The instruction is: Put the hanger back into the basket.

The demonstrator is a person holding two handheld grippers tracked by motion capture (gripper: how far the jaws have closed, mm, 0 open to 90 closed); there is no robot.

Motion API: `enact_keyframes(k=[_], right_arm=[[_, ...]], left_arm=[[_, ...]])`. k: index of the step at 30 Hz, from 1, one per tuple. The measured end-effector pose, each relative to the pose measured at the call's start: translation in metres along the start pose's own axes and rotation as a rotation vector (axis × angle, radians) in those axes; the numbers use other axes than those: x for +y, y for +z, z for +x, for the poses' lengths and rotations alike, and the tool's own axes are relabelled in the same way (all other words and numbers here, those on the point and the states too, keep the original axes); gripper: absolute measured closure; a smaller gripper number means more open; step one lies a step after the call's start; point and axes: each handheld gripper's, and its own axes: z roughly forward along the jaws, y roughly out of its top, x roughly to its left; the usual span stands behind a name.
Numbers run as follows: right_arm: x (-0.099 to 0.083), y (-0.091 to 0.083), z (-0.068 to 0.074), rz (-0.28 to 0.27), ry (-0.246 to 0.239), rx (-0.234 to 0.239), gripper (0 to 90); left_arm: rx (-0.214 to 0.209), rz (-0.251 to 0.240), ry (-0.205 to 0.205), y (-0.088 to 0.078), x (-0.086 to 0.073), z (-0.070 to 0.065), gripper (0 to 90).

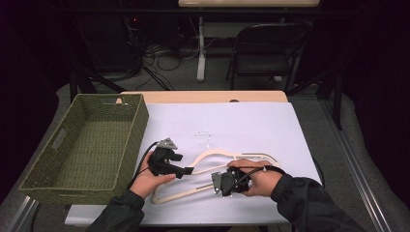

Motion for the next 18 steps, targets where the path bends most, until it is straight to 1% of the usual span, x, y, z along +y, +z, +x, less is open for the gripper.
enact_keyframes(k=[4,5,6,7,9,11,12,15,17,18], right_arm=[[0.002,-0.001,0.001,-0.005,-0.009,-0.011,79.8],[0.002,-0.002,0.001,-0.005,-0.004,-0.01,79.9],[0.003,-0.002,0.001,-0.014,-0.012,-0.011,79.8],[0.003,-0.003,0.001,-0.009,-0.014,-0.015,79.8],[0.004,-0.004,0.001,-0.012,-0.012,-0.017,79.9],[0.004,-0.004,0.001,-0.014,-0.01,-0.02,79.9],[0.004,-0.005,0.0,-0.013,-0.019,-0.02,79.8],[0.004,-0.004,0.001,-0.024,-0.02,-0.026,79.9],[0.005,-0.005,0.001,-0.017,-0.025,-0.029,79.9],[0.005,-0.006,0.002,-0.014,-0.027,-0.034,79.8]], left_arm=[[-0.018,0.02,-0.008,0.007,0.001,0.003,26.2],[-0.028,0.026,-0.013,0.008,0.001,0.004,26.4],[-0.036,0.029,-0.015,0.01,0.001,0.004,26.8],[-0.053,0.034,-0.017,0.011,0.001,0.005,27.2],[-0.059,0.042,-0.015,0.012,0.0,0.005,27.5],[-0.078,0.045,-0.017,0.013,0.001,0.005,28.7],[-0.072,0.05,-0.018,0.013,0.001,0.004,29.7],[-0.08,0.057,-0.018,0.014,0.0,0.004,31.3],[-0.091,0.059,-0.023,0.015,0.0,0.004,31.8],[-0.084,0.062,-0.025,0.016,0.0,0.005,31.8]])
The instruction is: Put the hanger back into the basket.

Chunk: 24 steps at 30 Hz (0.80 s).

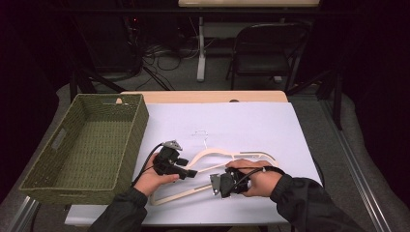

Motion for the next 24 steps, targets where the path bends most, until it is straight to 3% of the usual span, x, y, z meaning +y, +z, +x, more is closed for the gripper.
enact_keyframes(k=[13,18,19,20,21,24], right_arm=[[0.0011,0.0003,-0.0001,0.001,-0.006,-0.01,79.8],[0.0006,0.0026,-0.0002,-0.014,-0.002,-0.009,79.8],[0.0016,0.0005,-0.0004,0.021,-0.007,-0.009,79.8],[0.0012,0.0018,-0.0004,0.003,-0.007,-0.004,79.8],[0.0018,0.0006,-0.0004,0.025,-0.013,-0.012,79.8],[0.0015,0.002,0.0,0.001,-0.008,-0.009,79.8]], left_arm=[[-0.044,0.006,0.009,0.0023,-0.0004,-0.0012,37.9],[-0.052,0.023,0.03,0.0023,-0.0007,-0.0039,42.6],[-0.061,0.019,0.03,0.0022,-0.0008,-0.0038,44.7],[-0.063,0.019,0.03,0.0019,-0.0008,-0.0041,46.4],[-0.059,0.019,0.028,0.0015,-0.0009,-0.0038,46.9],[-0.069,0.018,0.022,-0.0003,-0.0013,-0.0019,51.5]])
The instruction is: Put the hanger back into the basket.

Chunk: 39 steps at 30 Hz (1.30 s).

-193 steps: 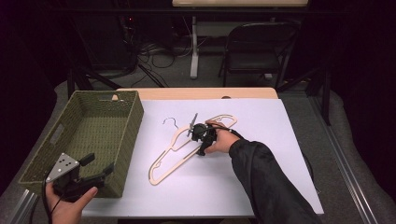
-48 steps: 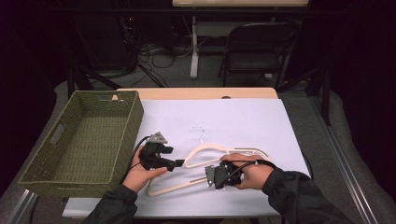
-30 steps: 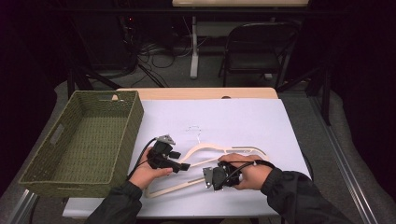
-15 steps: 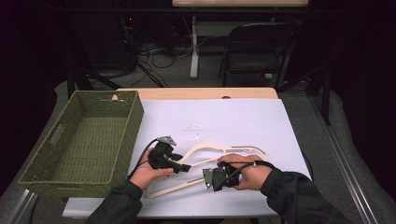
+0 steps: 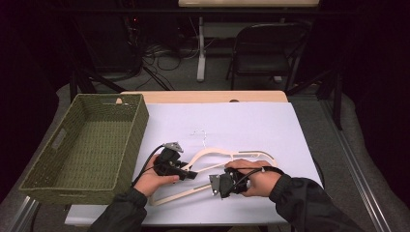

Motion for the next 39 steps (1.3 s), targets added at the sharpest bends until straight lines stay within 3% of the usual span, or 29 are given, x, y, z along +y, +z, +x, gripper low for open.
enact_keyframes(k=[14,19,21,22,25,29,39], right_arm=[[0.0,0.003,0.001,0.006,-0.005,0.0,79.7],[0.001,0.005,0.001,0.021,-0.018,0.002,79.5],[0.001,0.006,0.001,0.053,-0.028,0.003,79.4],[0.0,0.008,0.001,0.029,-0.023,0.002,79.4],[0.001,0.009,0.0,0.029,-0.021,0.002,79.2],[0.0,0.013,-0.001,0.046,-0.02,0.001,78.5],[-0.004,0.02,-0.005,0.076,-0.003,0.007,76.6]], left_arm=[[-0.013,-0.013,0.011,-0.003,-0.002,-0.001,54.9],[-0.045,-0.03,-0.034,-0.006,-0.002,0.001,57.6],[-0.064,-0.046,-0.057,-0.009,-0.002,0.002,60.1],[-0.057,-0.048,-0.053,-0.009,-0.002,0.002,60.7],[-0.055,-0.045,-0.061,-0.01,-0.003,0.001,60.9],[-0.069,-0.062,-0.081,-0.012,-0.002,-0.001,63.8],[-0.117,-0.062,-0.077,-0.016,0.0,-0.007,72.7]])
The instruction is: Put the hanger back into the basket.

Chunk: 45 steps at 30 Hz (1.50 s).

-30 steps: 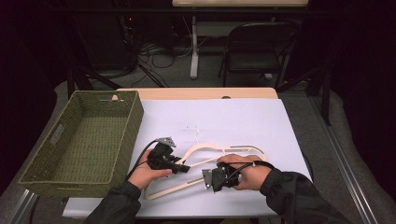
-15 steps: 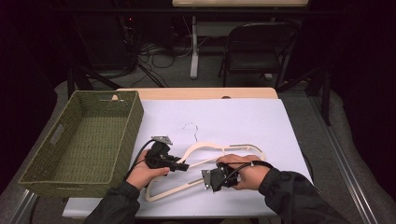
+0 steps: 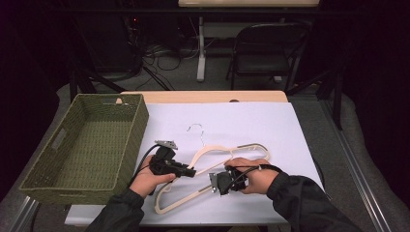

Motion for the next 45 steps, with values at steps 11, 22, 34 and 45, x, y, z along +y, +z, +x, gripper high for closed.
enact_keyframes(k=[11,22,34,45], right_arm=[[0.003,0.006,0.001,0.009,-0.015,0.015,77.3],[0.002,0.004,-0.001,-0.014,0.032,0.007,69.6],[-0.009,-0.008,-0.006,-0.061,0.115,-0.047,56.4],[-0.022,-0.019,-0.002,-0.098,0.172,-0.051,52.2]], left_arm=[[-0.117,-0.03,-0.06,-0.005,0.0,0.001,86.9],[-0.116,-0.037,-0.059,-0.007,0.0,-0.002,87.3],[-0.069,-0.089,-0.053,-0.015,0.0,-0.009,87.3],[0.033,-0.17,0.001,-0.042,-0.001,-0.03,87.3]])
